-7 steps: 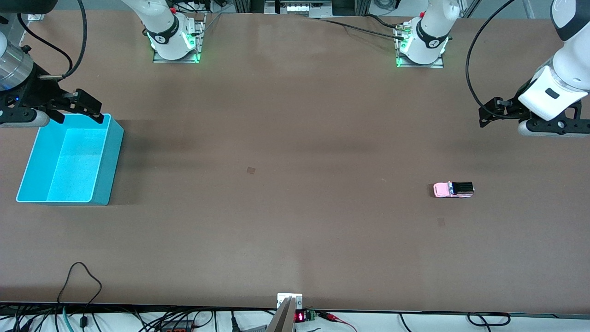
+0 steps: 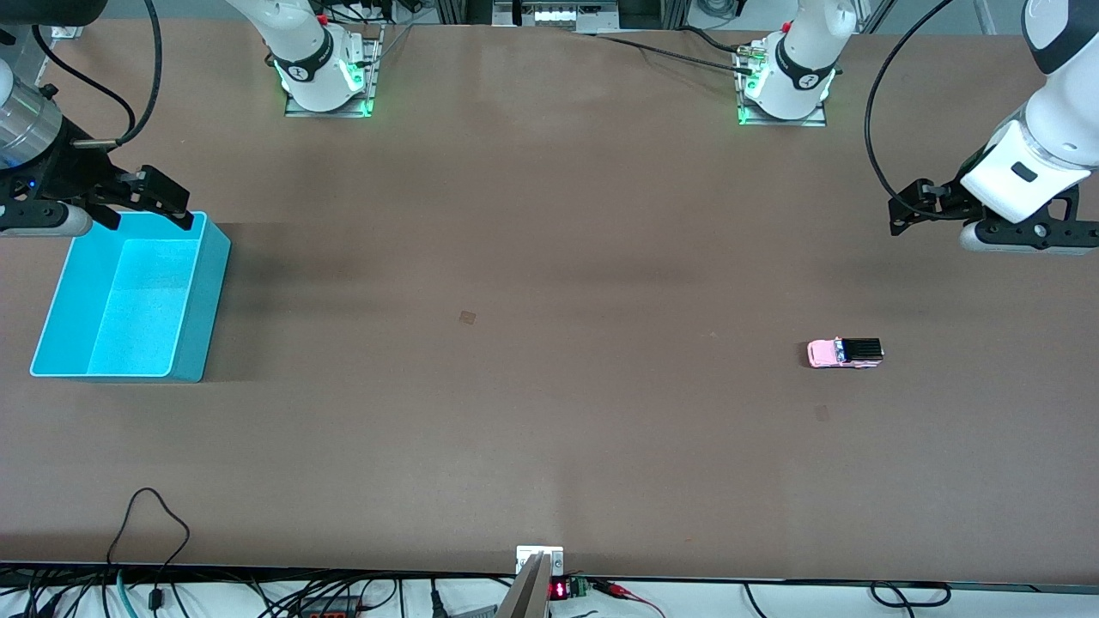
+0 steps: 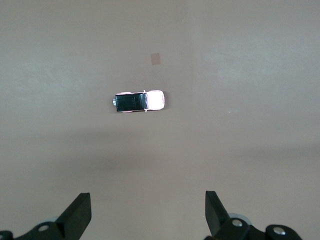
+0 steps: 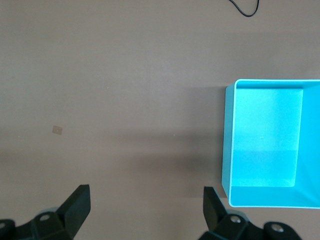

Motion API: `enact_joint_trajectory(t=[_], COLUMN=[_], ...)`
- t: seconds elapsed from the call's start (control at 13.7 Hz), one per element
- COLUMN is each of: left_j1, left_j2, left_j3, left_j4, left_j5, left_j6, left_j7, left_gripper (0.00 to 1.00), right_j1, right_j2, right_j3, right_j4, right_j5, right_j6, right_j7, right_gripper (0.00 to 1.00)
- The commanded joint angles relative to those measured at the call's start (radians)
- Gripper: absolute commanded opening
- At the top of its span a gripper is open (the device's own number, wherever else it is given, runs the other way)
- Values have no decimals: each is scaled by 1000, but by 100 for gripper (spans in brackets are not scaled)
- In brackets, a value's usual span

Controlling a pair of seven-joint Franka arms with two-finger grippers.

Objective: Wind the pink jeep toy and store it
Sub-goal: 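Move the left gripper out toward the pink toy jeep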

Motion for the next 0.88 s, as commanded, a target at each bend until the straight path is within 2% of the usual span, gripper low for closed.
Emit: enact_joint_trajectory(t=[0.0,0.44,0.8], left_j1=[-10,-13,-1], left_j2=[28,71,85], left_j3=[2,0,0], left_j4=[32,95,83], left_j5=[7,-2,-1], left_j6=[-65,-220,-269], left_j7=[-12,35,392], left_gripper=[100,100,100], right_j1=[-9,-9,-9], right_j2=[1,1,1], right_j3=[3,1,1], right_j4=[20,20,20], right_j5=[2,2,2], right_j6=[-21,-21,-21], right_j7=[-8,-8,-8], right_gripper=[100,100,100])
